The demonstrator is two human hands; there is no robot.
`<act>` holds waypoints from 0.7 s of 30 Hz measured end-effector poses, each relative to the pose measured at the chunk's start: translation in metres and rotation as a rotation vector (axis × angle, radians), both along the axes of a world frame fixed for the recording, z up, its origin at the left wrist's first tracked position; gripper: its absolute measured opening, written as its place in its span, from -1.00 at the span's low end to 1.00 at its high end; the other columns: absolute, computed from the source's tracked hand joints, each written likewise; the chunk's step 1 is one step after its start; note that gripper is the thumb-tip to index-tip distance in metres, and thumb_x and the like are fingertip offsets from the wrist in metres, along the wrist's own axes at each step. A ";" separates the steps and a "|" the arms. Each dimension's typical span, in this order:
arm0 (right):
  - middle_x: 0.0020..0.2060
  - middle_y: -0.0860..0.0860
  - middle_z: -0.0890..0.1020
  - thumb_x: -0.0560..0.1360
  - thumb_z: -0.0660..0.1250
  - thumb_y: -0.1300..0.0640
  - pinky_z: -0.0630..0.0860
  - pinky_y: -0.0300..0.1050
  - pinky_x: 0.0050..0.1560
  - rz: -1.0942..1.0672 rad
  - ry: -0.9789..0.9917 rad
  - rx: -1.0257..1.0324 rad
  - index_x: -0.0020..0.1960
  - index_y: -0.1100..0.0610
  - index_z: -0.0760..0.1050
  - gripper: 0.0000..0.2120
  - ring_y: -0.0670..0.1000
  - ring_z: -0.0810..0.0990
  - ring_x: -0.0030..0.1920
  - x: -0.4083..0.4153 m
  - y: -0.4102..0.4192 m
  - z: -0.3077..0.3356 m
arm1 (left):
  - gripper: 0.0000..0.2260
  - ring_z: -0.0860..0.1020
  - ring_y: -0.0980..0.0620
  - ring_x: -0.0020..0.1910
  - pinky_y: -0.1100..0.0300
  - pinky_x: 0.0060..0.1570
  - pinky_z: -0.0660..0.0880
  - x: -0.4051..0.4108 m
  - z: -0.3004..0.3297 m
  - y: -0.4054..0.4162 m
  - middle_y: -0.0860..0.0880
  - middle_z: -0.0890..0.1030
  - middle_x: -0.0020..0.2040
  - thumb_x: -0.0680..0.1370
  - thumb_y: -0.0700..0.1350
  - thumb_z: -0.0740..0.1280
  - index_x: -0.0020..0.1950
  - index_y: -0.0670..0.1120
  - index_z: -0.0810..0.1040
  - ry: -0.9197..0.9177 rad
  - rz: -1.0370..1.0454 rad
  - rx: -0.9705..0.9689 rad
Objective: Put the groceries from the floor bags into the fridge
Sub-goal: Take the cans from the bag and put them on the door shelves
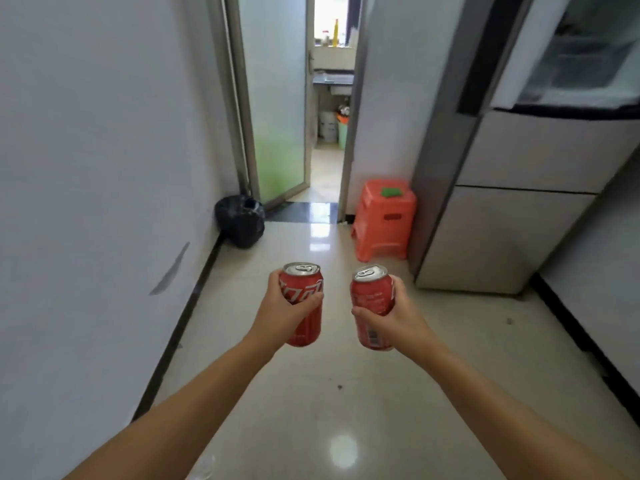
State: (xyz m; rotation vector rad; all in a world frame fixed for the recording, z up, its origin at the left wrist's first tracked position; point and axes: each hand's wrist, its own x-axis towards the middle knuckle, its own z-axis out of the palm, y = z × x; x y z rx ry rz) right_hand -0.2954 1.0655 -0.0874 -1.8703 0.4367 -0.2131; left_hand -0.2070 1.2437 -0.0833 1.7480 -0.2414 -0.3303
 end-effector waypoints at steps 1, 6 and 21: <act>0.01 -0.05 0.59 0.33 0.53 0.11 0.53 -0.15 0.01 -0.038 -0.028 -0.004 0.24 -0.07 0.29 -0.40 -0.07 0.60 0.01 -0.014 -0.031 0.006 | -0.51 0.52 0.10 0.03 0.13 0.09 0.45 -0.007 0.004 -0.037 0.03 0.52 0.11 0.43 -0.11 0.47 0.26 0.02 0.31 0.009 -0.035 -0.031; 0.04 -0.10 0.58 0.34 0.53 0.13 0.50 -0.31 -0.07 -0.213 -0.149 -0.052 0.25 -0.07 0.28 -0.40 -0.16 0.58 0.02 -0.087 -0.189 0.045 | -0.54 0.55 0.17 -0.03 0.27 -0.12 0.46 -0.053 0.037 -0.220 0.01 0.58 0.06 0.42 -0.14 0.48 0.23 0.01 0.36 0.021 -0.218 -0.170; 0.04 -0.20 0.51 0.40 0.47 0.06 0.45 -0.38 -0.16 -0.276 -0.342 -0.120 0.26 -0.11 0.21 -0.42 -0.19 0.55 0.02 -0.070 -0.477 0.134 | -0.50 0.55 0.06 0.05 0.20 -0.11 0.46 -0.024 0.131 -0.541 0.03 0.55 0.11 0.41 0.01 0.45 0.28 0.04 0.33 -0.150 -0.390 -0.304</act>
